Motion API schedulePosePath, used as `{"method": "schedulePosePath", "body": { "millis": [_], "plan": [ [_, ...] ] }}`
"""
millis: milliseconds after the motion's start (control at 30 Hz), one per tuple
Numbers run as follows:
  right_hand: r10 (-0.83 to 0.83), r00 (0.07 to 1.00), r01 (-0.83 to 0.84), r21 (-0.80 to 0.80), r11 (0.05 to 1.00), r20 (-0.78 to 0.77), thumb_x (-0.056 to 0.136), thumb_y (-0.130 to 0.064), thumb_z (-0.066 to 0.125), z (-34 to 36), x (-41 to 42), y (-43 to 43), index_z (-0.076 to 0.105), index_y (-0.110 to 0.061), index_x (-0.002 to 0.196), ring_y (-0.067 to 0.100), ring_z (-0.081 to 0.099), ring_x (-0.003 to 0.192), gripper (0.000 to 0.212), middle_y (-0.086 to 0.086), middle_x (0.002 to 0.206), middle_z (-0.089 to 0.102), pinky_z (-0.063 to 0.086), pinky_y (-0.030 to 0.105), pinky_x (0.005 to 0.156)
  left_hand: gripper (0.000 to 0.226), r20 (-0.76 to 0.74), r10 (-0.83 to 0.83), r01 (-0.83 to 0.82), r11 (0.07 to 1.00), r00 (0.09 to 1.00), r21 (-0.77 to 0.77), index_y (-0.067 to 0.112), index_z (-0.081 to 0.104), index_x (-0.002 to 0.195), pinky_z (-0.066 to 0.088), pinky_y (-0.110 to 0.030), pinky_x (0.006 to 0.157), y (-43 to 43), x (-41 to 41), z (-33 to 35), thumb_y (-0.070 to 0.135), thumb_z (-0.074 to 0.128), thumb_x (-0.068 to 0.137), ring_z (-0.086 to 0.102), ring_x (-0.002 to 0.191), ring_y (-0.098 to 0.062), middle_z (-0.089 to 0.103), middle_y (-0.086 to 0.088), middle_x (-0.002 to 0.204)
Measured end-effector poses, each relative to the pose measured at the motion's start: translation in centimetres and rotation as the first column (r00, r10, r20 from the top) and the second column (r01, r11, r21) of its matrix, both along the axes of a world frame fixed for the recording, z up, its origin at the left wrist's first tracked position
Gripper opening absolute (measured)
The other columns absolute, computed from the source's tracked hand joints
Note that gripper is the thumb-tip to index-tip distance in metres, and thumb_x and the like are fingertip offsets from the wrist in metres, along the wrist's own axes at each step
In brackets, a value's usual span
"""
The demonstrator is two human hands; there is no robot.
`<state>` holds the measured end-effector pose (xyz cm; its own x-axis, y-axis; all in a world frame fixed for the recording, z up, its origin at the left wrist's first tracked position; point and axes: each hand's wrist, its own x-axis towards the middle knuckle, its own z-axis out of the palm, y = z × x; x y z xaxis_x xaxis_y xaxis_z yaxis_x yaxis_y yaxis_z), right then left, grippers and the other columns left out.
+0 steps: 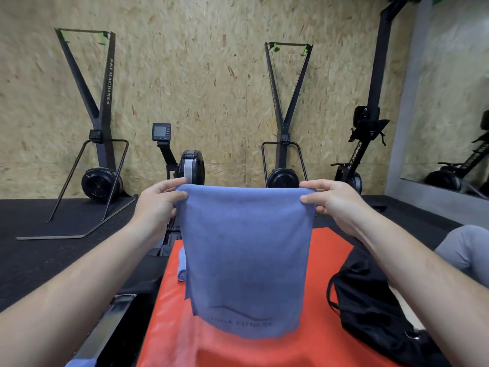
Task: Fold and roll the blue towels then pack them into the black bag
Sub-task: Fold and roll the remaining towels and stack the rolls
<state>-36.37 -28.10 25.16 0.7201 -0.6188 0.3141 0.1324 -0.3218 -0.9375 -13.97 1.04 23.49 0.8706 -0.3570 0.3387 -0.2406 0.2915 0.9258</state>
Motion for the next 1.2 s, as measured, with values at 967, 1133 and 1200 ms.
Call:
{"method": "schedulePosePath", "body": {
  "millis": [967,1133,1200],
  "plan": [
    [-0.241,0.923,0.131,-0.345,0.929,-0.301,0.091,-0.008,0.064,-20.3,1.9,-4.2,0.07,-0.015,0.092,0.023,0.071,0.078,0.009,0.002,0.08,0.072,0.057,0.038,0.073,0.005,0.156,-0.004,-0.088,0.813,0.988,0.576,0.009,0.064,0.095,0.055,-0.034,0.066,-6.4,3.6,-18.0,0.008,0.06,0.095,0.067,0.081,-0.025,0.07,-0.01,0.088],
    [-0.216,0.834,0.023,-0.358,0.933,-0.507,0.092,-0.017,0.065,-28.8,-0.7,-2.8,0.067,-0.021,0.088,0.018,0.062,0.076,0.005,-0.001,0.082,0.07,0.047,0.031,0.075,0.013,0.154,-0.067,-0.067,0.684,0.986,0.727,0.016,0.061,0.085,0.043,-0.027,0.064,-4.1,1.1,-27.4,0.012,0.06,0.097,0.056,0.071,-0.018,0.065,-0.006,0.079],
    [-0.201,0.826,-0.014,-0.374,0.927,-0.527,0.092,-0.017,0.066,-29.5,-1.0,-2.6,0.07,-0.017,0.093,0.018,0.062,0.083,0.004,0.002,0.089,0.071,0.045,0.031,0.078,0.009,0.166,-0.063,-0.084,0.658,0.984,0.748,0.014,0.062,0.089,0.04,-0.025,0.063,-3.8,0.8,-28.3,0.015,0.06,0.098,0.053,0.073,-0.016,0.065,-0.004,0.082]
  ]
}}
